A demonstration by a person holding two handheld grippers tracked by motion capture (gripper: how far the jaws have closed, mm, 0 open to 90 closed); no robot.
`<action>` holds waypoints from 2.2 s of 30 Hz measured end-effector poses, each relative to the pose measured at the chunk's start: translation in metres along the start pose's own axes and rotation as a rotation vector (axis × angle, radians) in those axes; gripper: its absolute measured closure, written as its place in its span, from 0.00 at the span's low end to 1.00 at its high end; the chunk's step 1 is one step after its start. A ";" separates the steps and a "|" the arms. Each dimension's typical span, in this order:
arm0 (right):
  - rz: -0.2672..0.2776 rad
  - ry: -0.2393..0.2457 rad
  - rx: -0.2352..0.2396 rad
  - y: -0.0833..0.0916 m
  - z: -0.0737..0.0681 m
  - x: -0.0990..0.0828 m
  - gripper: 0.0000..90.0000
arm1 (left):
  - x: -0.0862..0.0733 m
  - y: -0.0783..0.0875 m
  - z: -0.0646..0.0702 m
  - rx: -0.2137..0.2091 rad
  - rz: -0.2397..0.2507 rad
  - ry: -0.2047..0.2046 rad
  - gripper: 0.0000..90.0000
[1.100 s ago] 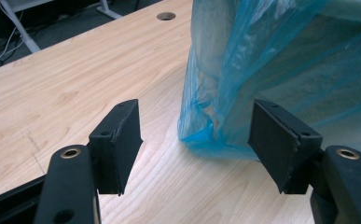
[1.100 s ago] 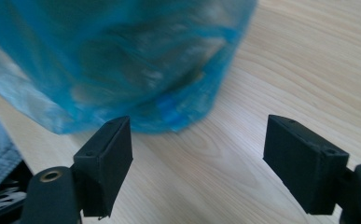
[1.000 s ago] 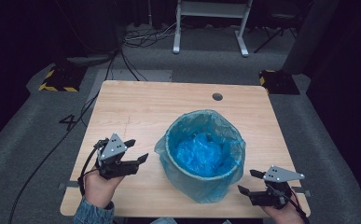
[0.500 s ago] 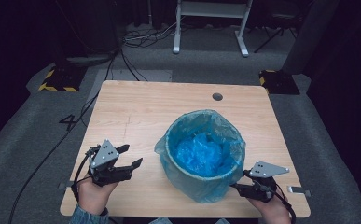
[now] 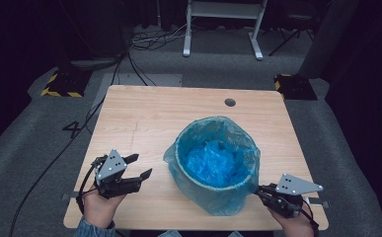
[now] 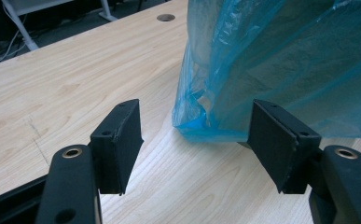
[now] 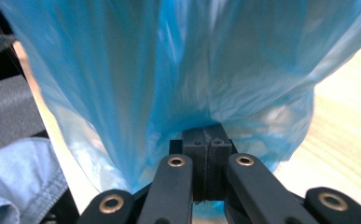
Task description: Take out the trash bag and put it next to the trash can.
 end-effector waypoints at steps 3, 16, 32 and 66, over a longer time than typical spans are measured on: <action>0.019 0.004 -0.008 0.007 -0.001 0.004 1.00 | -0.001 -0.002 0.000 -0.007 -0.009 -0.005 0.39; 0.022 -0.057 -0.009 0.028 -0.001 0.001 0.47 | 0.000 -0.005 0.001 -0.017 -0.009 -0.005 0.39; -0.001 0.009 -0.011 0.008 -0.013 0.006 1.00 | -0.005 -0.006 -0.001 -0.018 -0.020 0.008 0.39; 0.190 0.049 -0.100 0.016 -0.004 0.106 1.00 | 0.020 -0.058 -0.006 -0.138 -0.010 -0.008 0.43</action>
Point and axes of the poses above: each handheld gripper's, and its own axes: y roughly backward along the jaws, x roughly out of its top, z roughly to its right, the point moved 6 cm from there along -y, roughly forward along the jaws, and after that the axes turned 7 degrees about -x, right-handed, at the moved point
